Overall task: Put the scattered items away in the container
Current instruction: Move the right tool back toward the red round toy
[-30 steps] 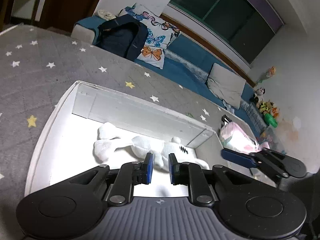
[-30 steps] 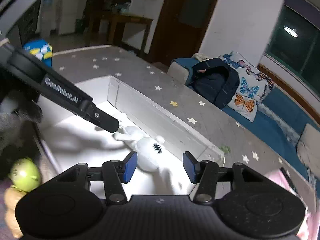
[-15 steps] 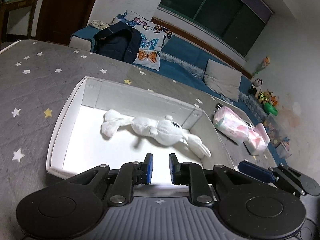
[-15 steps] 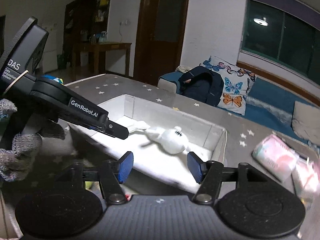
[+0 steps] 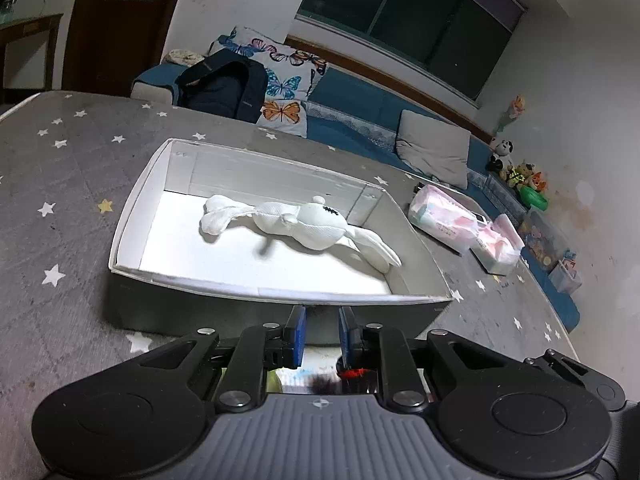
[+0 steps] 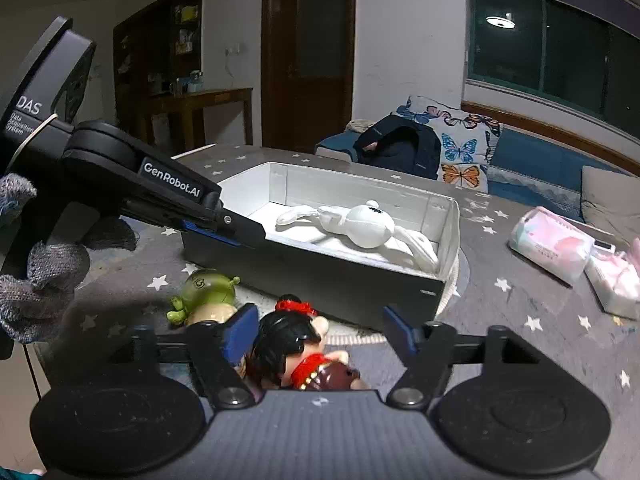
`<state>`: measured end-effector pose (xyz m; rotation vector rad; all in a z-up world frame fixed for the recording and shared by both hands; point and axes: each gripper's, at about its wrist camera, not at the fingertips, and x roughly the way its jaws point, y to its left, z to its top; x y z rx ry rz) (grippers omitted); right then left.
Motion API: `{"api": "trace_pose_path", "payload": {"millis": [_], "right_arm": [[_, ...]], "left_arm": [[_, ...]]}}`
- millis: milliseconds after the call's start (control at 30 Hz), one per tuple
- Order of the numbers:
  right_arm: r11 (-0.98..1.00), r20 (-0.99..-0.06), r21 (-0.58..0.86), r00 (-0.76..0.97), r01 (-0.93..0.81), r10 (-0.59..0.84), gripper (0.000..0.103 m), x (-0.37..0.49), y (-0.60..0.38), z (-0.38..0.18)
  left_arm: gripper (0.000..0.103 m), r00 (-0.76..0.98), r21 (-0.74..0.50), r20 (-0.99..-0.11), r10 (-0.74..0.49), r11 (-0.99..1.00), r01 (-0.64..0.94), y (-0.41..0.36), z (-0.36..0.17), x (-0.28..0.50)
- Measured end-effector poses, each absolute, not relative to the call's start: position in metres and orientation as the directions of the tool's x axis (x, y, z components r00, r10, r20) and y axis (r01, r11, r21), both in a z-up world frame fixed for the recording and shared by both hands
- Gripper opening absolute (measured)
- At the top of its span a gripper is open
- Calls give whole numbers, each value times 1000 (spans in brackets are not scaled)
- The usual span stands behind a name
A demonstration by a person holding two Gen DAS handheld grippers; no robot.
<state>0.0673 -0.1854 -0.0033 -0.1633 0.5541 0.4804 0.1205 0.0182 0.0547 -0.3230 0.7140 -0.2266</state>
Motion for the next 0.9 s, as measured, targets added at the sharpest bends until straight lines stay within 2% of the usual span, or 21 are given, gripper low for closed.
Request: {"api": "trace_pose_path", "payload": {"millis": [233, 600, 900], "right_arm": [[880, -563, -20, 733, -475, 383, 73, 43, -191, -9], [883, -615, 13, 693, -469, 377, 73, 13, -199, -24], [877, -633, 38, 667, -479, 392, 71, 5, -196, -33]], "left_arm": [[20, 715, -355, -606, -348, 923, 148, 4, 54, 98], [21, 601, -420, -639, -480, 872, 251, -21, 42, 75], [22, 518, -463, -666, -537, 842, 277, -33, 26, 71]]}}
